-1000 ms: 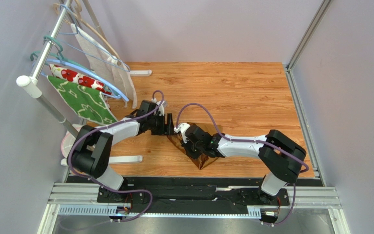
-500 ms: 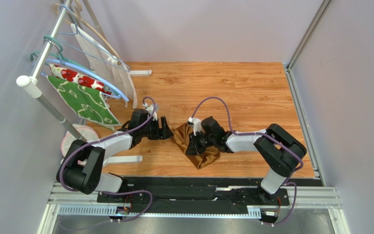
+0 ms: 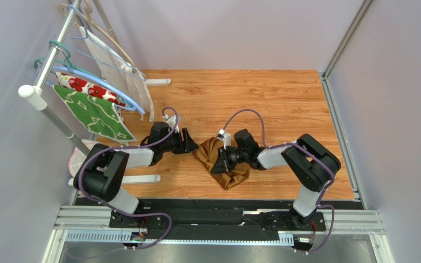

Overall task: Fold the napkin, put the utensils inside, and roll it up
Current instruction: Roll the napkin with the utensil

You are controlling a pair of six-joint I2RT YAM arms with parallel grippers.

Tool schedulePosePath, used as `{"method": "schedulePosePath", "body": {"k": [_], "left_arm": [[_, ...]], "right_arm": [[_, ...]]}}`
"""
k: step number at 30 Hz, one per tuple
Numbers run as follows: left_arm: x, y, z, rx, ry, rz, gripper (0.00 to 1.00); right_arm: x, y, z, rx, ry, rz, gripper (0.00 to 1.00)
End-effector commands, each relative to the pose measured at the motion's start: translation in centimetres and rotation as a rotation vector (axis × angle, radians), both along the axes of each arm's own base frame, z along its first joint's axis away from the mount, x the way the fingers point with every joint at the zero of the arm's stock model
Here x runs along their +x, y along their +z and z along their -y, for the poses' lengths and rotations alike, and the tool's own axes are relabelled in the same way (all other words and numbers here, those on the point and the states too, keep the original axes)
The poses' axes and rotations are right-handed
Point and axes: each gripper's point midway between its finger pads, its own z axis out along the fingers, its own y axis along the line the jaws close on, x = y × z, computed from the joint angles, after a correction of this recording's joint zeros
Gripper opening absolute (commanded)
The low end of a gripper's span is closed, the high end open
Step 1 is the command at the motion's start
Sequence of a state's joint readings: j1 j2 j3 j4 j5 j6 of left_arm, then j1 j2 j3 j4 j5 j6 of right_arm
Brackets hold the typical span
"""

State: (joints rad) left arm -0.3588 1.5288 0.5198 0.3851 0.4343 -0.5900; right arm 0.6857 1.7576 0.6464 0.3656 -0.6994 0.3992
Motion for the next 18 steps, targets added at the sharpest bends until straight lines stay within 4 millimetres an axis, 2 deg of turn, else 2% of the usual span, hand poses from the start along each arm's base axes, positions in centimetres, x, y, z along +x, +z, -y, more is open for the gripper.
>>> {"method": "schedulePosePath", "body": {"k": [1,5,11,13,16,17,18], "left_arm": [[1.1,1.0,1.1,-0.058,-0.021,0.048,0.59],[1.2,0.6,1.5,-0.069,-0.033,0.036,0.56],[1.1,-0.1,2.0,-0.072,-0.057,0.012,0.43],[1.1,-0.4,2.2,-0.071,-0.064,0.004,0.36],[1.0,-0.7,2.4,-0.073,-0.072,-0.009,0.16],[1.0,-0.7,2.4,-0.073,-0.073,-0.015,0.03],[0.7,-1.1,2.3,-0.059,-0.074,-0.037,0.0]], "right_arm": [[-1.7,-4.6,3.0,-0.145,-0.038,-0.108,0.0],[-1.5,-4.8,3.0,-0.151,-0.038,-0.107,0.0],[-1.3,-4.9,3.0,-0.167,-0.03,-0.099,0.0],[-1.1,-4.9,3.1,-0.178,-0.031,-0.094,0.0],[-0.8,-4.8,3.2,-0.192,-0.03,-0.08,0.0],[-0.7,-4.6,3.1,-0.195,-0.026,-0.07,0.0],[-0.6,-4.4,3.1,-0.203,-0.026,-0.07,0.01]]}}
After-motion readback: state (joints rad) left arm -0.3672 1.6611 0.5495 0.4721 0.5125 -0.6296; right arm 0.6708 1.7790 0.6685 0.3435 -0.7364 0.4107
